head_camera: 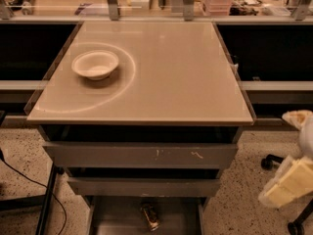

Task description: Pick orange can from bottom drawer and place on counter

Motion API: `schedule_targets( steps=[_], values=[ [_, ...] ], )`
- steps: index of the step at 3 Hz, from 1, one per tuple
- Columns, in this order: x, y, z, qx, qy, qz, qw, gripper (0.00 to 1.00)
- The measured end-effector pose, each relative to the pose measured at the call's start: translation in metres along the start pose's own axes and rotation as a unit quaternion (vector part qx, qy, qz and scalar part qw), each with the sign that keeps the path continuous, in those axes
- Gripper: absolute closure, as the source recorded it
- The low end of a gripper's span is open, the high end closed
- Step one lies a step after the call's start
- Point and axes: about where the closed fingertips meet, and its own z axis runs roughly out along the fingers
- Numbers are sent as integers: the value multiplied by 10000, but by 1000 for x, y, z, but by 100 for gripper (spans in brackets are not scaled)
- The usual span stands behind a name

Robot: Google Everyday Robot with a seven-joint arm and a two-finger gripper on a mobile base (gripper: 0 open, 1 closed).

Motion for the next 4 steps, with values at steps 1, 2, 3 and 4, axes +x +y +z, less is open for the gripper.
schedule_targets(
  steps=[1, 2, 3, 4],
  values=[
    [24, 14, 25, -114, 85, 231, 9996, 0],
    [24, 15, 25, -125, 89, 221, 9996, 0],
    [34, 44, 37, -412, -125, 315, 9986, 0],
    [47, 97, 78, -876, -581, 773, 9915, 0]
  ],
)
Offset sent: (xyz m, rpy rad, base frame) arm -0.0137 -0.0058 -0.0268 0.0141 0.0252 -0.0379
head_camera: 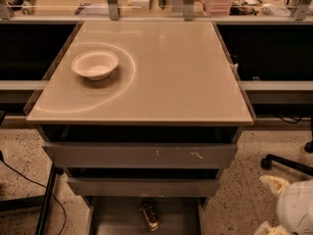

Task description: Pick orange can from bottom drawer and place on counter

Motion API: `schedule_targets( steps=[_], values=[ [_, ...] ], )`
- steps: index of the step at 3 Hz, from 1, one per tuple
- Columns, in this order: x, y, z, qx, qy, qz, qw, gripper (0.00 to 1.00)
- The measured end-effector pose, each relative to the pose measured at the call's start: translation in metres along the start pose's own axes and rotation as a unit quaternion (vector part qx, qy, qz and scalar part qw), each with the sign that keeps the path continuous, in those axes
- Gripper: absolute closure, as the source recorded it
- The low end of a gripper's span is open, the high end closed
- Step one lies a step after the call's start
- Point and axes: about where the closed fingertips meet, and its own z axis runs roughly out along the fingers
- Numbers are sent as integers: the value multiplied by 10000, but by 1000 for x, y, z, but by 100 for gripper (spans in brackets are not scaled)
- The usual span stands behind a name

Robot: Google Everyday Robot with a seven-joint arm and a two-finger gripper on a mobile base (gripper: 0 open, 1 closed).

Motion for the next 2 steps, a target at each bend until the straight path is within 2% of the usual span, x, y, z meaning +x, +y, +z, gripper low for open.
schedule_targets(
  steps=[1, 2],
  values=[
    [23, 30, 70, -281, -322, 526, 9977, 0],
    [44, 61, 148, -689, -242, 689, 9950, 0]
  ],
)
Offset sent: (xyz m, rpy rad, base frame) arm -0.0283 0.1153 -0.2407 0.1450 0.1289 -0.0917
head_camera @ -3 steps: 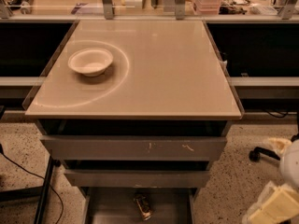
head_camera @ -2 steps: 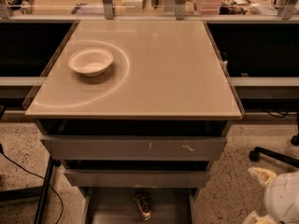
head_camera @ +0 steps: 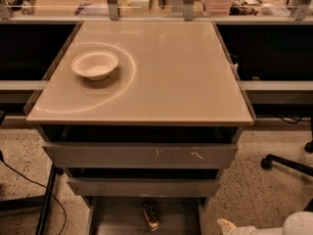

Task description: Pick orange can from bottom drawer and place on counter

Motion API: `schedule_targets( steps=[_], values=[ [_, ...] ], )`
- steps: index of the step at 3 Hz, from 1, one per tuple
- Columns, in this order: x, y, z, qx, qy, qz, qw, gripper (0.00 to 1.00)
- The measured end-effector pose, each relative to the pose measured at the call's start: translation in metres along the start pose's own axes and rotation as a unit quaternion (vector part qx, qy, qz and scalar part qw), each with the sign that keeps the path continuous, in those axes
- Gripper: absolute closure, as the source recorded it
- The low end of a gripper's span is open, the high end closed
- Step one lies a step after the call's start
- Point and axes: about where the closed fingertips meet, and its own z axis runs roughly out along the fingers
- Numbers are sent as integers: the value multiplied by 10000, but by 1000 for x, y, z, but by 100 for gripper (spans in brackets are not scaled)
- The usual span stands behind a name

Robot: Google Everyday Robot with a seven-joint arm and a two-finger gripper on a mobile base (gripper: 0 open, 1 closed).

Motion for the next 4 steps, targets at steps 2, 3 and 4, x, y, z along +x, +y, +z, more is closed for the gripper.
schedule_targets(
  steps=[2, 3, 4],
  values=[
    [3, -30, 85, 252, 312, -519, 9978, 0],
    [-6, -36, 88, 359, 277, -632, 9970, 0],
    [9, -29, 81, 608, 271, -397, 9970, 0]
  ],
)
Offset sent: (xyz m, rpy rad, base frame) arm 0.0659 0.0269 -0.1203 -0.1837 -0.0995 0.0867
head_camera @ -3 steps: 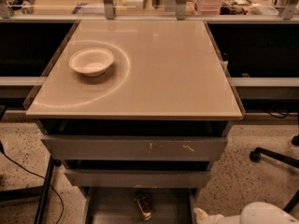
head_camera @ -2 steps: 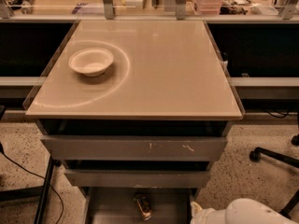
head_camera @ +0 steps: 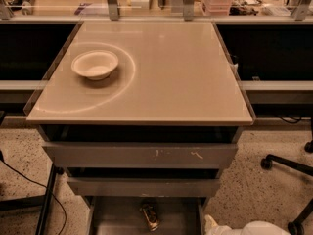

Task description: Pick orange can from bottom drawer and place on counter

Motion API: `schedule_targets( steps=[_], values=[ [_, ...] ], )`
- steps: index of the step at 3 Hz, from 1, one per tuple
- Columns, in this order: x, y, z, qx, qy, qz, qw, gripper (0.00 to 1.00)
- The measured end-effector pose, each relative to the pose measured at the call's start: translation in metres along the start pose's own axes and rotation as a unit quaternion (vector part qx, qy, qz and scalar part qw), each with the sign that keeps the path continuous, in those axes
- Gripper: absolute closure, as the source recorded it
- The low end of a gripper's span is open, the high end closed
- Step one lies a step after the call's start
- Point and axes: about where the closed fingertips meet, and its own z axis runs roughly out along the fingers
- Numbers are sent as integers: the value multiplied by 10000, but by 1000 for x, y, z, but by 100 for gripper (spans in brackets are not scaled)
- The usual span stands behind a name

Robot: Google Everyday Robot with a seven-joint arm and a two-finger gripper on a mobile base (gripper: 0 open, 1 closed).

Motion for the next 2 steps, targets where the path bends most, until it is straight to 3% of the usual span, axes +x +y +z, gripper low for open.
schedule_targets(
  steps=[1, 2],
  values=[
    [35, 6, 14, 269, 96, 559, 9980, 0],
    [50, -8, 36, 583, 37, 669, 9960, 0]
  ],
)
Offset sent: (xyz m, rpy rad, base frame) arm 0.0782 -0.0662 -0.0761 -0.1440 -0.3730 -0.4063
